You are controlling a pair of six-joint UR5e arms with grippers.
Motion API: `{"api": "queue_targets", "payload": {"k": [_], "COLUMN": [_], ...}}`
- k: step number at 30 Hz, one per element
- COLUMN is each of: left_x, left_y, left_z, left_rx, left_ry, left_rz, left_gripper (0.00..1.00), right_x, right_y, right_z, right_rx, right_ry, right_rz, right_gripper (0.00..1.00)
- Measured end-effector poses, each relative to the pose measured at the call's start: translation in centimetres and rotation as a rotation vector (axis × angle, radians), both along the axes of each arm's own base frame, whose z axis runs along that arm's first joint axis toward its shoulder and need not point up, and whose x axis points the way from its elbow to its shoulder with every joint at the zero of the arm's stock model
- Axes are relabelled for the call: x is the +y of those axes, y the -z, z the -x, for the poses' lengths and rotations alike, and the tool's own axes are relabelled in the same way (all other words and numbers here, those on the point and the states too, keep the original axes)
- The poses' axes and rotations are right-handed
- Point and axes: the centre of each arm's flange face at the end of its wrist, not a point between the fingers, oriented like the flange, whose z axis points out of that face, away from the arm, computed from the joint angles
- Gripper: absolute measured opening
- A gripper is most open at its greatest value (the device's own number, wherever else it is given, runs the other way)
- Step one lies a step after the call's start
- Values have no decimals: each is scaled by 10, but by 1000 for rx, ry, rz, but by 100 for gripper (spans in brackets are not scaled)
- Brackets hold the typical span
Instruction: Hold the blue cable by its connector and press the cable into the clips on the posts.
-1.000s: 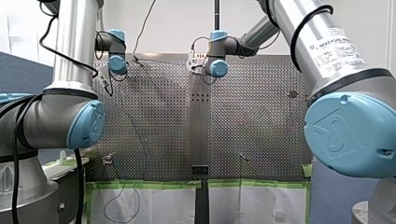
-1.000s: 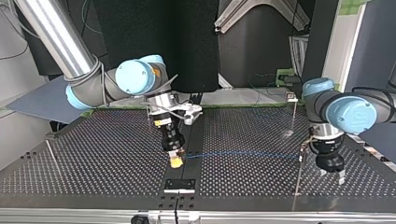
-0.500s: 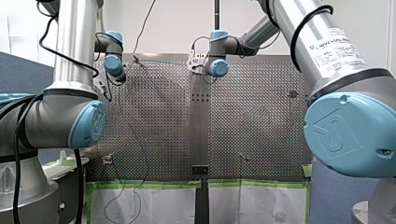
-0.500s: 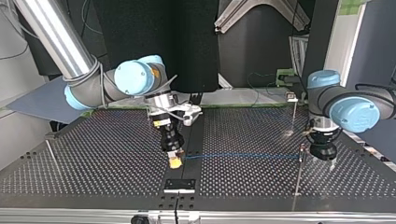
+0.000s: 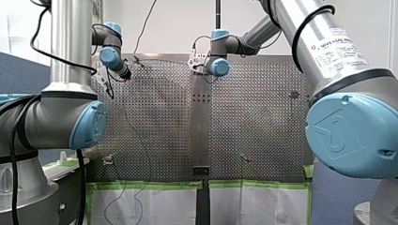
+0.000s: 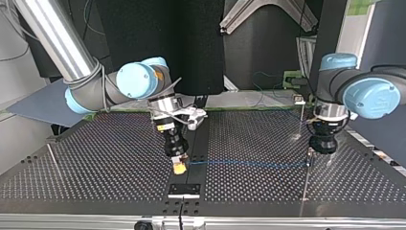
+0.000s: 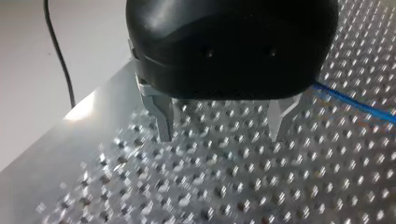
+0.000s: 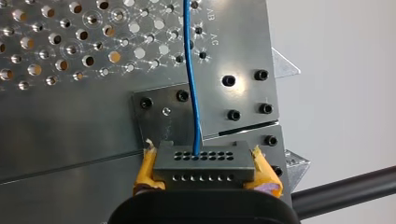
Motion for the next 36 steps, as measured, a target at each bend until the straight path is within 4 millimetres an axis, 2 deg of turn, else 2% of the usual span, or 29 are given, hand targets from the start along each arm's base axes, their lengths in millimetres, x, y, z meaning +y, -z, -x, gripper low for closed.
{"api": "queue_targets", "payload": {"k": [7, 17, 30, 36], "left_x": [-6, -14, -25, -32], "left_y": [0, -16, -55, -64], "left_z": [25, 62, 115, 133], "left_rx": [19, 28, 28, 36], "left_ry": [39, 34, 24, 33], "left_rz": [0, -16, -81, -110], "left_gripper": [99, 99, 99, 99], "right_x": [0, 0, 1, 1], "right_y": [-1, -1, 0, 0], "right_z": [0, 0, -1, -1], "right_rx": [0, -1, 5, 5], "right_ry": [0, -3, -10, -11], "right_rz": [1, 2, -3, -3], "right_gripper": [0, 0, 0, 0]}}
